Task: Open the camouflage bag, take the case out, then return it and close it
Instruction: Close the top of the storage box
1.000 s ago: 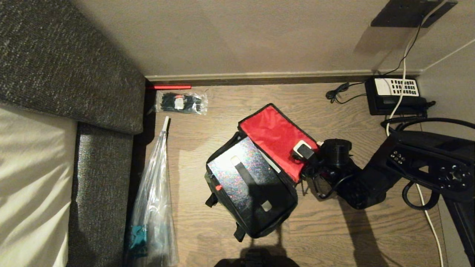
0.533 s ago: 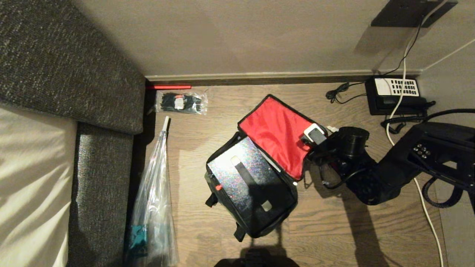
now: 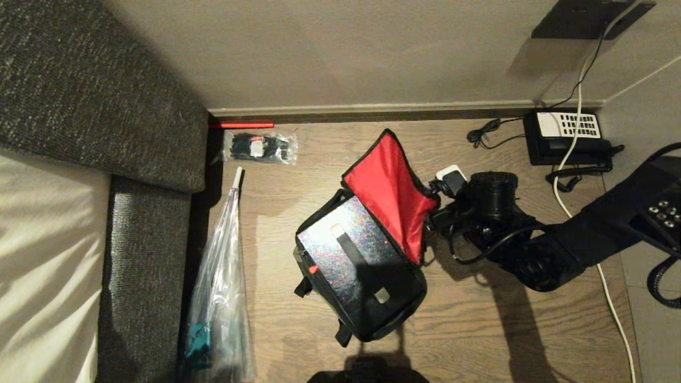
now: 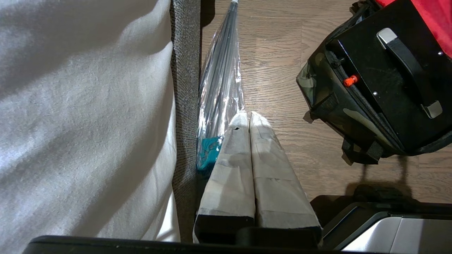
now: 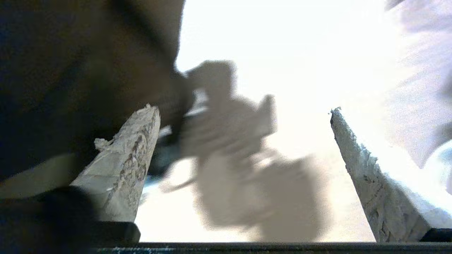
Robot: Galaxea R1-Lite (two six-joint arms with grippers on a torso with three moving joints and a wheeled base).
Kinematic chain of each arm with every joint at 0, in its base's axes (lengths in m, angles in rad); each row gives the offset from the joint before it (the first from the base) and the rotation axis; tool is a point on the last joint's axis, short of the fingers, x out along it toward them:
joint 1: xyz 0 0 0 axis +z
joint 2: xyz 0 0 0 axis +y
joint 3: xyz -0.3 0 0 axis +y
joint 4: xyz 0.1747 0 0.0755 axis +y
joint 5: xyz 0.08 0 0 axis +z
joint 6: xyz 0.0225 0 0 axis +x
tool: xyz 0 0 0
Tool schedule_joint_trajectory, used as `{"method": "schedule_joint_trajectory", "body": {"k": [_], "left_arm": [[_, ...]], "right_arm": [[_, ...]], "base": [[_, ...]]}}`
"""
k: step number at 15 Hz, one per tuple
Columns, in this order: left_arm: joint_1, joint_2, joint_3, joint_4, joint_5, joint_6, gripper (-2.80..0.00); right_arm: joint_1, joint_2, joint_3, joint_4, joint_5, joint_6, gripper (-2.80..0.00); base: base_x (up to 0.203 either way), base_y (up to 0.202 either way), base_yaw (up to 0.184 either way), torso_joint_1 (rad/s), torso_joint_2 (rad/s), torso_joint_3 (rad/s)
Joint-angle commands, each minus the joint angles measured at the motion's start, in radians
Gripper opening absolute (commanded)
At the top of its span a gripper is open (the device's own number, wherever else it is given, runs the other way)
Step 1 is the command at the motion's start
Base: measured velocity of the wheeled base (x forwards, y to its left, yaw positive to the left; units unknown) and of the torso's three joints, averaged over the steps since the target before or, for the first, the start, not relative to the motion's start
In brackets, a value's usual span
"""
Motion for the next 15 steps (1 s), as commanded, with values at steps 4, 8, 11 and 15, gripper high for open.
{"method": "schedule_joint_trajectory", "body": {"k": [4,8,11,15], "left_arm": [[0.0,-0.002,0.0,0.0,0.0,0.0,-2.8],[0.0,-0.002,0.0,0.0,0.0,0.0,-2.8],[0.0,-0.002,0.0,0.0,0.0,0.0,-2.8],[0.0,-0.002,0.0,0.0,0.0,0.0,-2.8]], "right_arm": [[0.043,-0.021,-0.143,0.32,0.086,0.332,0.0],[0.041,-0.025,-0.234,0.416,0.245,0.589,0.0],[0.021,-0.026,-0.294,0.394,0.279,0.716,0.0],[-0.015,-0.045,-0.342,0.395,0.411,0.811,0.0]], "base": [[0.0,0.0,0.0,0.0,0.0,0.0],[0.0,0.0,0.0,0.0,0.0,0.0],[0.0,0.0,0.0,0.0,0.0,0.0],[0.0,0.0,0.0,0.0,0.0,0.0]]}}
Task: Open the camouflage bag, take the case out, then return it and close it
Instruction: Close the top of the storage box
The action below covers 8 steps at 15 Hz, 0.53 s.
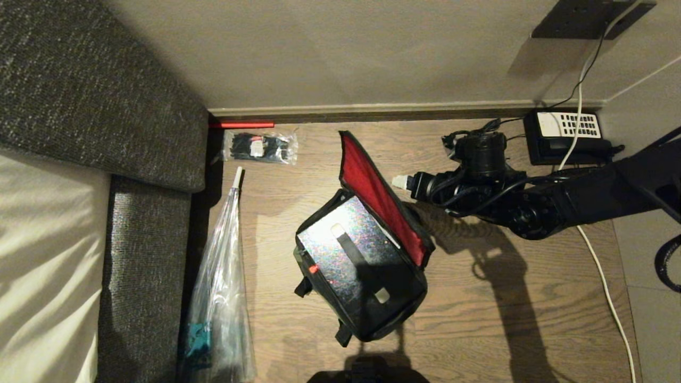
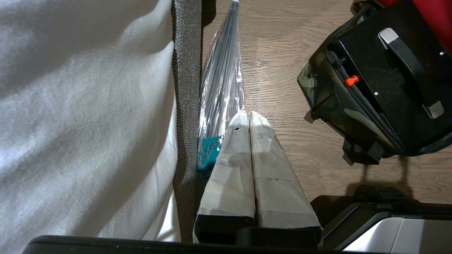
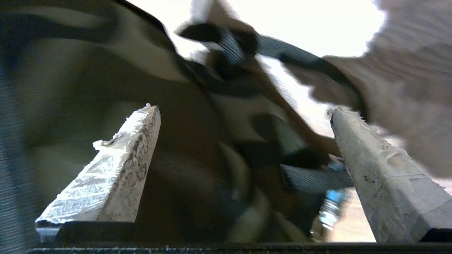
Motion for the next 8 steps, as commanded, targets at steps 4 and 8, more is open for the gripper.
{"method": "schedule_joint_trajectory", "body": {"k": [4,8], "left_arm": [[0.0,-0.002,0.0,0.0,0.0,0.0,-2.8],[0.0,-0.002,0.0,0.0,0.001,0.0,-2.8]], "right_arm": [[-0.012,-0.041,-0.02,0.026,0.071,0.048,0.0],[-0.016,-0.07,-0.022,0.031,0.104,0.057,0.0]], "base": [[0.0,0.0,0.0,0.0,0.0,0.0],[0.0,0.0,0.0,0.0,0.0,0.0]]}}
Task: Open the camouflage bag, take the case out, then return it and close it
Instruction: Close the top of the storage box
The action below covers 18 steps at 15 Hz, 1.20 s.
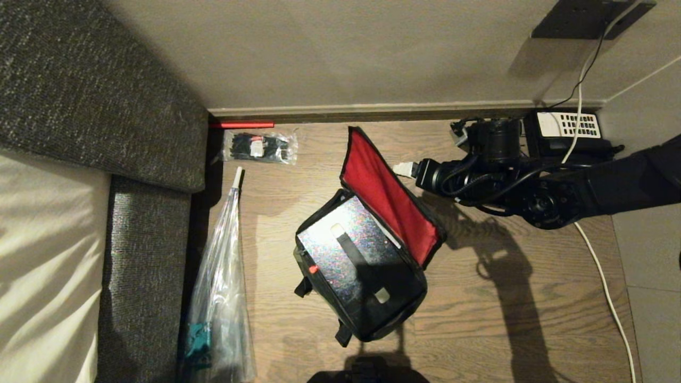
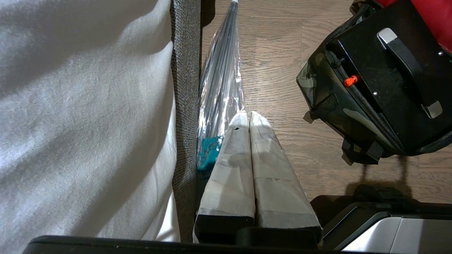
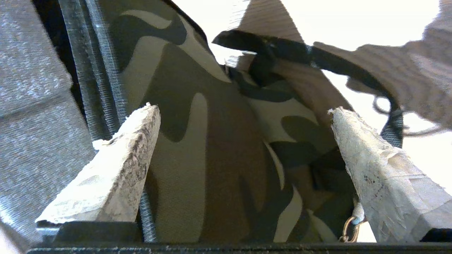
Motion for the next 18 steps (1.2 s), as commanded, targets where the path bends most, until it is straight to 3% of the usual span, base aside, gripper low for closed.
{"method": "schedule_joint_trajectory", "body": {"k": [1,4,12,13,18], "left_arm": [[0.0,-0.002,0.0,0.0,0.001,0.0,-2.8],[0.0,-0.002,0.0,0.0,0.0,0.0,-2.8],[0.0,-0.002,0.0,0.0,0.002,0.0,-2.8],[0.0,-0.002,0.0,0.0,0.002,0.0,-2.8],[0.0,-0.002,0.0,0.0,0.0,0.0,-2.8]], "right_arm": [[-0.01,-0.027,-0.009,-0.002,0.01,0.022,0.0],[-0.015,-0.043,0.003,0.003,0.078,0.071,0.0],[-0.009,-0.061,0.045,0.067,0.116,0.075,0.0],[-0.009,-0.059,0.048,0.058,0.116,0.072,-2.8],[-0.004,-0.058,0.089,0.021,0.097,0.007,-2.8]], "base": [[0.0,0.0,0.0,0.0,0.0,0.0],[0.0,0.0,0.0,0.0,0.0,0.0],[0.0,0.0,0.0,0.0,0.0,0.0],[0.0,0.0,0.0,0.0,0.0,0.0],[0.0,0.0,0.0,0.0,0.0,0.0]]}}
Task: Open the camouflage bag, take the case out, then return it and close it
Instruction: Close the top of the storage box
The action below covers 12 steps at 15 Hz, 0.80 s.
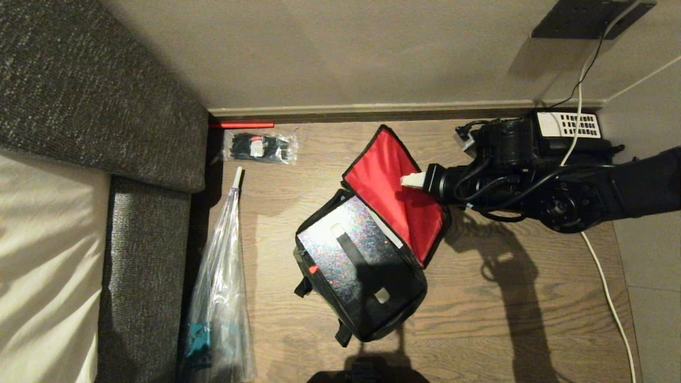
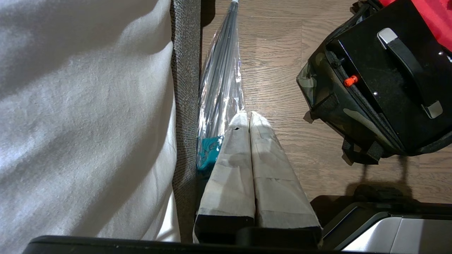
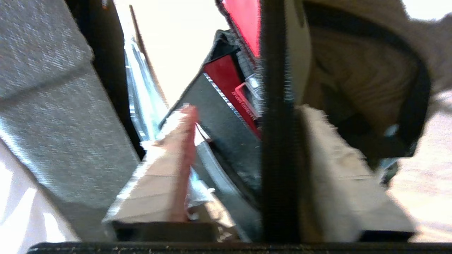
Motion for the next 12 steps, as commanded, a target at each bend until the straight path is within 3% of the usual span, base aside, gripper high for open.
{"method": "schedule_joint_trajectory", "body": {"k": [1,3,12], "left_arm": [[0.0,-0.002,0.0,0.0,0.001,-0.001,-2.8],[0.0,-0.002,0.0,0.0,0.001,-0.001,-2.8],[0.0,-0.002,0.0,0.0,0.0,-0.001,-2.8]], "right_arm": [[0.0,-0.004,0.028,-0.029,-0.001,-0.011,-2.8],[0.001,-0.024,0.066,-0.037,-0.001,-0.051,-2.8],[0.001,-0.297,0.504,-0.211,-0.002,-0.434,-2.8]], "base": [[0.0,0.0,0.0,0.0,0.0,0.0],[0.0,0.0,0.0,0.0,0.0,0.0],[0.0,0.0,0.0,0.0,0.0,0.0]]}}
